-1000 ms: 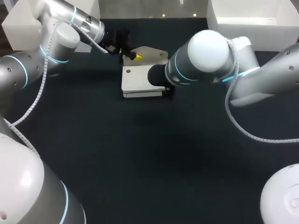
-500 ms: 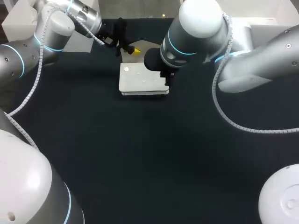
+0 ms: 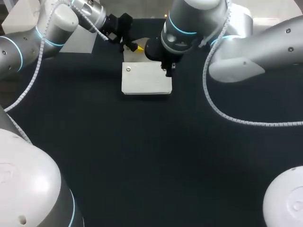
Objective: Pick up the bag, open it, inspect its contents, close it, and place it on the opposite side
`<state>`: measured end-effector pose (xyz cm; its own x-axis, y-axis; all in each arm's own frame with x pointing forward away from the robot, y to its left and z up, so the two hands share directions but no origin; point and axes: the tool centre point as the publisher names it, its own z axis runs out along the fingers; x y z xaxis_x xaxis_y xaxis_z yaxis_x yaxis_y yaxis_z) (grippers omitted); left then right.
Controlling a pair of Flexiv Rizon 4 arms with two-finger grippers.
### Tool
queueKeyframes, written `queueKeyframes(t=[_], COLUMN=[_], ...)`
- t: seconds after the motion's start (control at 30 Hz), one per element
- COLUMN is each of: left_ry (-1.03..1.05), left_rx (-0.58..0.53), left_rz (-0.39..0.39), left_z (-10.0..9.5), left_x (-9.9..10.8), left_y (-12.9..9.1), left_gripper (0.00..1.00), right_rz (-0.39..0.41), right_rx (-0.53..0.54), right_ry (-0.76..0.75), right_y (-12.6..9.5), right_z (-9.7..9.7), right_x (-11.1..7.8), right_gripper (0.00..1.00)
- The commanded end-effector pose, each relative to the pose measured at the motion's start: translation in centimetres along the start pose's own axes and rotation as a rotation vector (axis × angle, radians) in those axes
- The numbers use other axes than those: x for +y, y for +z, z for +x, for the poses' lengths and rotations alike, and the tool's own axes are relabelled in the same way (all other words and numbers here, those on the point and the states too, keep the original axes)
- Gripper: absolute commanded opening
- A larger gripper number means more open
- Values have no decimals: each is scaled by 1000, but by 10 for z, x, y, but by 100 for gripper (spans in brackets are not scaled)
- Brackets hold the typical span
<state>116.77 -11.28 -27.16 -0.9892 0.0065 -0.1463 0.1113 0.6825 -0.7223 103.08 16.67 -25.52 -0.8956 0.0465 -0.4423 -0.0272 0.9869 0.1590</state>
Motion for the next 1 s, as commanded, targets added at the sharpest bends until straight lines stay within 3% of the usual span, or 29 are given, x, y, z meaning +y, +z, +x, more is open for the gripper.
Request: queueKeyframes(t=[0.03, 0.13, 0.53, 1.0], left_ry=[0, -13, 0, -13], left_rx=[-2, 1, 32, 62], left_rz=[3, 6, 14, -27], left_z=[0, 0, 7, 14], left_x=[0, 1, -15, -28], left_y=[0, -2, -22, -27], left_gripper=[0, 0, 0, 0], right_rz=[9, 9, 7, 9], right_rx=[35, 35, 27, 20], right_ry=[-1, -1, 5, 25], right_y=[0, 0, 4, 28], right_z=[-3, -3, -37, -53], right_x=[3, 3, 25, 25], right_gripper=[0, 0, 0, 0])
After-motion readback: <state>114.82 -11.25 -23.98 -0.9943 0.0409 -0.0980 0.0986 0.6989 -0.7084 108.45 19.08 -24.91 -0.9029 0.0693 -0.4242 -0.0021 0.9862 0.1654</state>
